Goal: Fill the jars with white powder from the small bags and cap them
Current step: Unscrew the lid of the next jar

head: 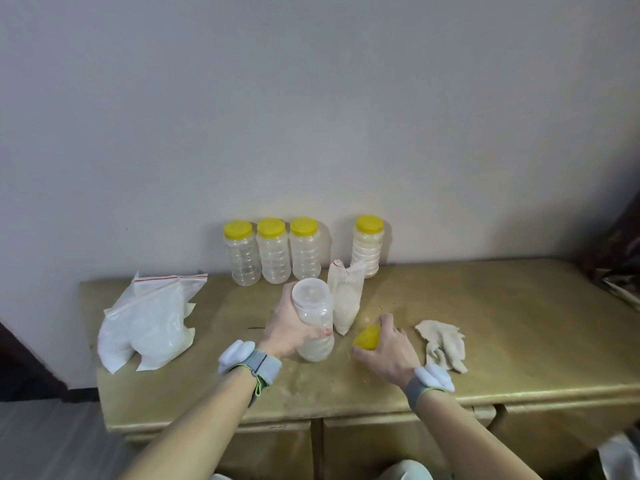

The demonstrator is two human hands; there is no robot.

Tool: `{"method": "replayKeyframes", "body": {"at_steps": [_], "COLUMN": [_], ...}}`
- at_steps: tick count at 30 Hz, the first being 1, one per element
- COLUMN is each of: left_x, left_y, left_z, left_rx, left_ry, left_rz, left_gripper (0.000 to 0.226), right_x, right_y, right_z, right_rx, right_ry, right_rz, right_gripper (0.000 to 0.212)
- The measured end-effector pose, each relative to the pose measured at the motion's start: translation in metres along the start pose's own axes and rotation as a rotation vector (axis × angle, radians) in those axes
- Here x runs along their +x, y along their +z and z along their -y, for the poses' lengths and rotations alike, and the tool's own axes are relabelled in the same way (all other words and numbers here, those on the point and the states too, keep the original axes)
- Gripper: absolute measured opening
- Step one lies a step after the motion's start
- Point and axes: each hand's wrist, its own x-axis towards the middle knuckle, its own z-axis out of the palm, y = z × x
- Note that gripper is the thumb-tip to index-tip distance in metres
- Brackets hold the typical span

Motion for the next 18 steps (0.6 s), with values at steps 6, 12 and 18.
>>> {"method": "replayKeyframes", "body": {"at_steps": [6, 12, 18], "left_x": [-0.001, -0.002, -0.007], "left_y": [-0.003, -0.014, -0.018], "left_z": [-0.002, -0.020, -0.019], "left_rx": [0.161, 0.607, 0.843], "left_ry": [0.041, 0.157, 0.182], "left_rz": [0.011, 0.067, 0.118], "left_gripper": [0.092, 0.092, 0.099], "right_x": [0.005, 0.000, -0.004], "right_y": [-0.005, -0.038, -0.046], "right_z": [0.007, 0.061, 0.077], "right_rx": [-0.079, 0.112, -0.073], "right_ry": [-0.113, -0.511, -0.540], "right_rz": [-0.043, -0.185, -0.042], "right_gripper": [0.058, 0.026, 0.021]}}
